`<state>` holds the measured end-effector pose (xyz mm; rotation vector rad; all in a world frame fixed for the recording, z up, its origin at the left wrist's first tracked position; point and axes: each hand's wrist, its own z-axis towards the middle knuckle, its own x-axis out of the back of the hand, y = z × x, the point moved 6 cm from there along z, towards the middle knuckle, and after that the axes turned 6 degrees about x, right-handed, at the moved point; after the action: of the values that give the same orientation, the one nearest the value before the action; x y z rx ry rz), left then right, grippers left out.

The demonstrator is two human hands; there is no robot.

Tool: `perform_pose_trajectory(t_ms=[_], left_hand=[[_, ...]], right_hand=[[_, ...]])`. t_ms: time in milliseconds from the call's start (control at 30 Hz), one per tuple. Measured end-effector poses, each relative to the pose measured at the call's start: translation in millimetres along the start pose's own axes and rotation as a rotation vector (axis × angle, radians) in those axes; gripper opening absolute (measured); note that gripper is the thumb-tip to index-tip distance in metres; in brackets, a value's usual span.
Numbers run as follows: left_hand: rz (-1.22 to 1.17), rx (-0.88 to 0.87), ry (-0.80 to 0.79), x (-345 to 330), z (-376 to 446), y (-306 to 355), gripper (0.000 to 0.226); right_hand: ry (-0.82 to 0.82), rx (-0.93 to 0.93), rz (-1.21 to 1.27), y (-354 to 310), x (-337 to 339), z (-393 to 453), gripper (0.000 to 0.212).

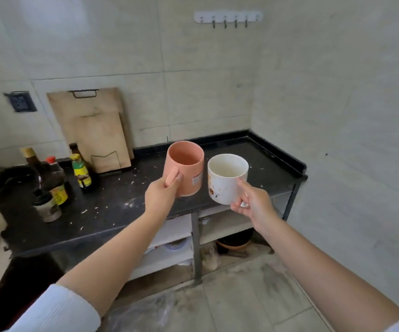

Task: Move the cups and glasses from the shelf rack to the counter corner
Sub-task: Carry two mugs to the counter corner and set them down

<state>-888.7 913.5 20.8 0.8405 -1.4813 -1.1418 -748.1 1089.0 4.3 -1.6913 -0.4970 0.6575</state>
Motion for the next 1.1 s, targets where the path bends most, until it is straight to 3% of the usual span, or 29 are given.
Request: perform_pose_trajectory(t_ms=[67,200,500,867,1100], left_hand=[[-0.045,0.021,-0.055,-35.8,33.6,3.5,0.024],[-0.11,0.072,-0.106,-100.6,89.3,6.9,0.028],[-0.166,0.244,-0.074,-247.1,209.3,41.9,0.039],[-0.143,0.376,-0.022,-351.0,337.4,27.5,0.038],[-0.034,0.409,-0.104,-419.0,433.1,12.2,0.031]], right_hand=[[0.054,-0.008,0.014,-0.9,14.0,37.2,0.046],[0.089,-0.035,0.048,-0.5,40.2,110.4,0.03],[0.091,-0.059,0.047,-28.8,99.7,306.9,0.03],[0.009,-0.207,-0.193,-13.9,112.5,491.5,0.035],[0.023,-0.316,-0.249,20.6,100.9,601.3,0.026]])
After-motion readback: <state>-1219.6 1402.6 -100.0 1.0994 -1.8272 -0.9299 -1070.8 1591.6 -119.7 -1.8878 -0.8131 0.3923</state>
